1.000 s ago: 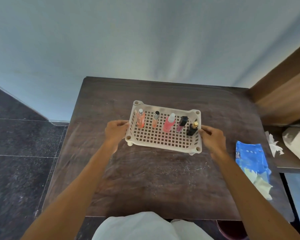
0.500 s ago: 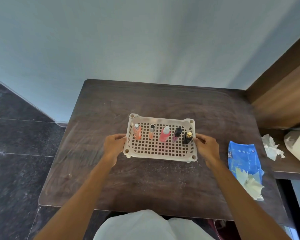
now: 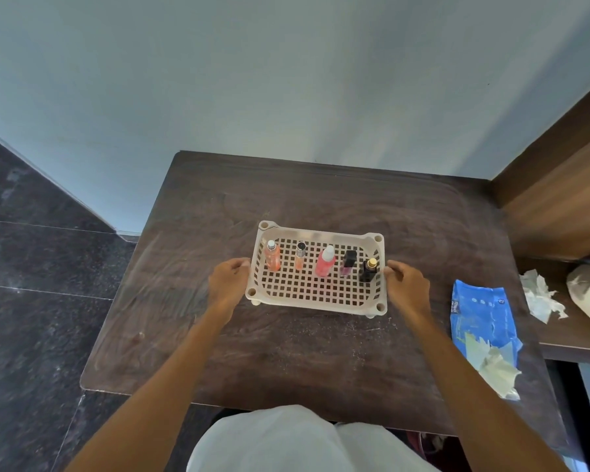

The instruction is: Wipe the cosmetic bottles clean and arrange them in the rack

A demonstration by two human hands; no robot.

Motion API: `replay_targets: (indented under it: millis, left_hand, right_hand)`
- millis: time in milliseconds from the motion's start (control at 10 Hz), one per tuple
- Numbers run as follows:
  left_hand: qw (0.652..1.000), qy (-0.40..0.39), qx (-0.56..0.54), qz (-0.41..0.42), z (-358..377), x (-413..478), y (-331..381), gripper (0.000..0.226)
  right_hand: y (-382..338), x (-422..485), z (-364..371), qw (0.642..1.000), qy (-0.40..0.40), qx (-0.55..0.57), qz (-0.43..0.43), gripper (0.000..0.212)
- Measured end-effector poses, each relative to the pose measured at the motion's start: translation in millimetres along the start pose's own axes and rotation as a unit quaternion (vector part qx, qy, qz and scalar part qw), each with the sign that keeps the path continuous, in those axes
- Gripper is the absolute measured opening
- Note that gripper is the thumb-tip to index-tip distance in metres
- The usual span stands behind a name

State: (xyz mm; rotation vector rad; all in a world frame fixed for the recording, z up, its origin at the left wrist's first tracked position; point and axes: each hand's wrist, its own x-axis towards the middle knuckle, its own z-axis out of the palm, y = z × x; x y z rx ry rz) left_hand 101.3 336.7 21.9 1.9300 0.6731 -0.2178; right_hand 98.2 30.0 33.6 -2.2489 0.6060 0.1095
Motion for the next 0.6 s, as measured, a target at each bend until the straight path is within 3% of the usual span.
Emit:
replay_targets:
  millis: [100,200,300,400,600]
  left_hand:
    - [0.96,0.091,0.182,0.194,8,-17,-6,0.048]
    - [0.856,0.133,0.29,0.406,12,-27,-9,0.063]
    - [0.803,0.12,0.363,0.457,21,-36,-7,0.071]
    - [0.783,0.106,0.412,0.455,31,-44,-7,0.076]
    - [0.78,0.103,0.424,0.449,42,-42,11,0.077]
  right_hand:
    - [-10,-12,1,0.989,0.085,-0.063,-0.107,0.037]
    - [-23,-30,10,0.958,0.115,-0.135,-0.224,0.047]
    - [-31,-43,23,0.923,0.109,-0.234,-0.286,0.073]
    - [-34,-52,36,0.902,0.098,-0.284,-0.309,0.084]
    - [-36,-53,43,0.887,0.105,-0.314,-0.321,0.085]
